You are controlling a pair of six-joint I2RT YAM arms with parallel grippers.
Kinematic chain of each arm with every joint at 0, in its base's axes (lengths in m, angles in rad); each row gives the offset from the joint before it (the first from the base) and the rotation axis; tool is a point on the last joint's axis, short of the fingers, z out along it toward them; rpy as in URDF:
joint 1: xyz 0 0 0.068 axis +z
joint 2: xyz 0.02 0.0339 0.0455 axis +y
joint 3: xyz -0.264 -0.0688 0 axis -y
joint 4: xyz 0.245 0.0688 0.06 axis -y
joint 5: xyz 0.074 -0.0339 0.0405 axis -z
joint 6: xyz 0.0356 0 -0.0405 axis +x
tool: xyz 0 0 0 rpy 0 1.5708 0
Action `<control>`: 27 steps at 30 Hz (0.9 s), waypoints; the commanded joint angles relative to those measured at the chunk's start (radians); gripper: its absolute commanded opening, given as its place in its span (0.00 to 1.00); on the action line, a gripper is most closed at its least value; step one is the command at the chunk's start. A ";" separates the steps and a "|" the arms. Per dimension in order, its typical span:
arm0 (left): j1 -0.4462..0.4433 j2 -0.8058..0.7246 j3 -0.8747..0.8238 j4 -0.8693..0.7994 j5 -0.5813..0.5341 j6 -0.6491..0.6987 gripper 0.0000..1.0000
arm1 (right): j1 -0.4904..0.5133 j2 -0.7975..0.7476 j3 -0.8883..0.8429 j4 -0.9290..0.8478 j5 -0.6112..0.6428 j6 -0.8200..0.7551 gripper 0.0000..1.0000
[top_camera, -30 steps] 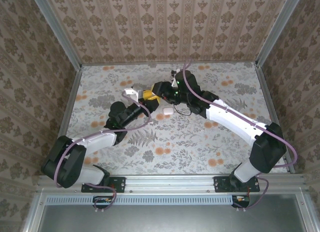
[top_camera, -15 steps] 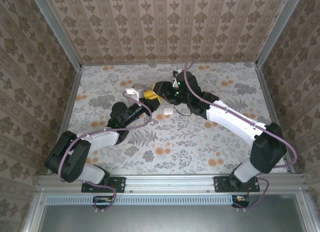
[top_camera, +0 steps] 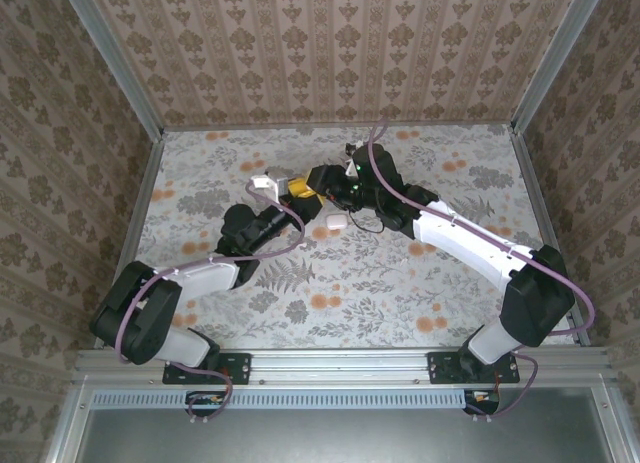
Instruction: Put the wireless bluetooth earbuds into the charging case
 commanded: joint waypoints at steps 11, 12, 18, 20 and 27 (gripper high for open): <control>0.005 0.012 0.038 0.058 -0.021 -0.046 0.04 | 0.000 -0.058 -0.048 -0.001 -0.066 -0.034 0.54; 0.010 0.008 0.034 0.058 -0.017 -0.053 0.03 | -0.003 -0.064 -0.048 0.003 -0.073 -0.051 0.58; 0.054 -0.030 0.006 0.058 0.045 -0.122 0.01 | -0.058 -0.143 -0.063 0.046 -0.135 -0.160 0.72; 0.072 -0.047 0.000 0.059 0.085 -0.161 0.00 | -0.099 -0.190 -0.098 0.113 -0.190 -0.164 0.73; 0.107 -0.102 0.013 0.058 0.242 -0.329 0.00 | -0.220 -0.213 -0.154 0.310 -0.410 -0.133 0.68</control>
